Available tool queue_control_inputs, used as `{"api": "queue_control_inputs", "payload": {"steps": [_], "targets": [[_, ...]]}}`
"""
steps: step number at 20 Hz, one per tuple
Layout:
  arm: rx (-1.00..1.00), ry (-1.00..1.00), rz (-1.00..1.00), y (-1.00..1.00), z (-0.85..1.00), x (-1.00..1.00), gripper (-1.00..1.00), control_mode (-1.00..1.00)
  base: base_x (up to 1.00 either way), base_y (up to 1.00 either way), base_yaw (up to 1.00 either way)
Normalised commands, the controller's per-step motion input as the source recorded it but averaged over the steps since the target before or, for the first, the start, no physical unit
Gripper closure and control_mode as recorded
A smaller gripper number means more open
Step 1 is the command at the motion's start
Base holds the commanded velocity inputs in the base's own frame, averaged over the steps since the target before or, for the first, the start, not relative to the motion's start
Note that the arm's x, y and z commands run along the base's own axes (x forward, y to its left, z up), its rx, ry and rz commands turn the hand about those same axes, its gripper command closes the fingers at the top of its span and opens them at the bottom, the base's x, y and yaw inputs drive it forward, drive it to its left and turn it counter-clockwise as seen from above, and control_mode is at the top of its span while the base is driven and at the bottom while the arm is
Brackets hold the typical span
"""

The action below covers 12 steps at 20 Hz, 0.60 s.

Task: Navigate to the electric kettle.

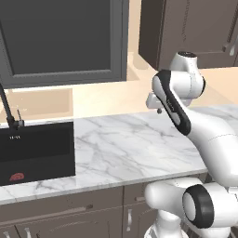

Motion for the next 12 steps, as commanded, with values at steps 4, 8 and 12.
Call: {"api": "queue_control_inputs", "payload": {"steps": [4, 8, 12], "targets": [[0.0, 0.03, 0.0, 0.0, 0.0, -0.42, -1.0, -1.0, 0.0, 0.0, 0.0], [0.0, 0.01, 0.0, -0.05, -0.01, -1.0, -1.0, -1.0, 0.0, 0.0, 0.0], [0.0, 0.1, -0.04, 0.0, 0.04, -1.0, -1.0, -1.0, 0.0, 0.0, 0.0]]}}
